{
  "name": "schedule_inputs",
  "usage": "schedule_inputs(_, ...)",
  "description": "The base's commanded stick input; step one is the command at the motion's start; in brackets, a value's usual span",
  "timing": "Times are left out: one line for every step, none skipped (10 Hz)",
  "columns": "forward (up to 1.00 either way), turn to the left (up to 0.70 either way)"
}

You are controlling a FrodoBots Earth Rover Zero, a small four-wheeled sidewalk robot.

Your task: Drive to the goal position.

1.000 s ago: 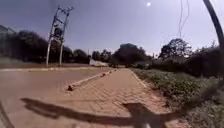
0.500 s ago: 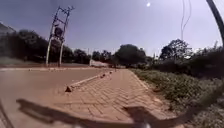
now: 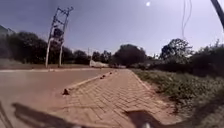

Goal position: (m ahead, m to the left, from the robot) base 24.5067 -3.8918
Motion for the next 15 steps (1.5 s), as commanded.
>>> schedule_inputs(0.30, 0.00)
schedule_inputs(0.30, 0.00)
schedule_inputs(0.30, 0.00)
schedule_inputs(0.30, 0.00)
schedule_inputs(0.30, 0.00)
schedule_inputs(0.30, 0.00)
schedule_inputs(0.30, 0.00)
schedule_inputs(0.30, 0.00)
schedule_inputs(0.30, 0.00)
schedule_inputs(0.30, -0.75)
schedule_inputs(0.30, -0.75)
schedule_inputs(0.30, 0.00)
schedule_inputs(0.30, 0.00)
schedule_inputs(0.30, 0.00)
schedule_inputs(0.30, 0.00)
